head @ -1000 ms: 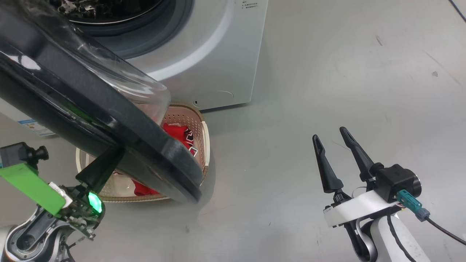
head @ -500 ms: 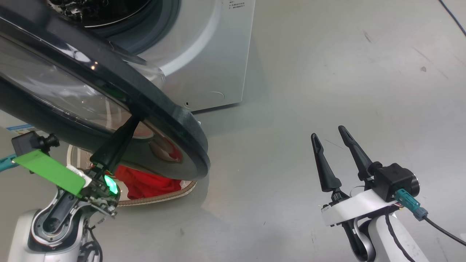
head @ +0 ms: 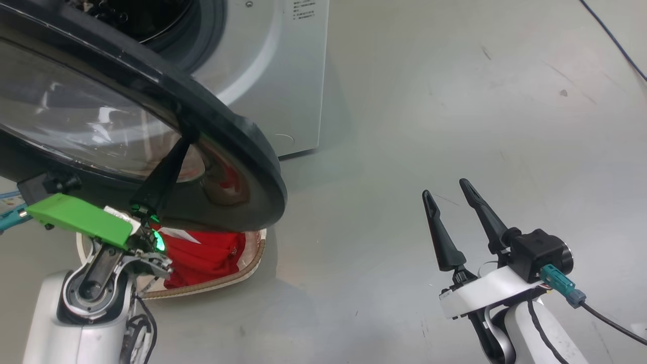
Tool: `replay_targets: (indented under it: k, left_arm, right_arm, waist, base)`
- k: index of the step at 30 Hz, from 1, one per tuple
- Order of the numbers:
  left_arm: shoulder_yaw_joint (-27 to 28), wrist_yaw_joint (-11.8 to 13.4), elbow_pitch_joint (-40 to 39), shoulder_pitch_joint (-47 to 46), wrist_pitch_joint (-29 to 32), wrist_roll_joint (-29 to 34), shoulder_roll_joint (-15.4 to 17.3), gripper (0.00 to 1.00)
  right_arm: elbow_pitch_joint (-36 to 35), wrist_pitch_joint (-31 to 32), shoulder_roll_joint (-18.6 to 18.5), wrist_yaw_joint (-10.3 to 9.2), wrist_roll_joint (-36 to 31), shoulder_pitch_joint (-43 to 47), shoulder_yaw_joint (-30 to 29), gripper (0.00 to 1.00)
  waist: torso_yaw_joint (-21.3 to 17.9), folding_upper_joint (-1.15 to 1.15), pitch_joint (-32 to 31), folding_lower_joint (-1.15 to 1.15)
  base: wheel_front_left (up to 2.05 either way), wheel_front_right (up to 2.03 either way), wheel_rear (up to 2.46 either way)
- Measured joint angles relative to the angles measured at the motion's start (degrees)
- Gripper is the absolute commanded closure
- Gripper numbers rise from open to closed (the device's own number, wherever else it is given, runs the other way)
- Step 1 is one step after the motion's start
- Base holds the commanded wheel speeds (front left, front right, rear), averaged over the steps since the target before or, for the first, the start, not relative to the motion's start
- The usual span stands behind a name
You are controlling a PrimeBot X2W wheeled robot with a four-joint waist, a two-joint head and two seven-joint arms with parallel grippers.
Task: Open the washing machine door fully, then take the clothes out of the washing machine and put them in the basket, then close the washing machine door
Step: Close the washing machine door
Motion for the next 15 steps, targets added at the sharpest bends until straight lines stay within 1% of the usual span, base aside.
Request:
replay_targets:
  k: [13,15]
  left_arm:
    - [0.41,0.00,8.82,-8.17,-8.15,6.22,-0.55,1.00]
    - [0.73,0.00,9.96,-9.52,-9.26,6.34,-0.64,1.00]
  right_arm:
    - [0.03,0.00,0.00,0.00,0.62,-0.52,2.27,0.00]
    - [0.09,0.00,0.01,0.00,1.05,-0.57,2.54,0.00]
  waist:
    - [-2.79,0.00,0.58,0.00]
    - [-3.27,0.00,0.65,0.00]
  base:
    - [0.00,0.00,0.00]
    - [0.00,0.00,0.00]
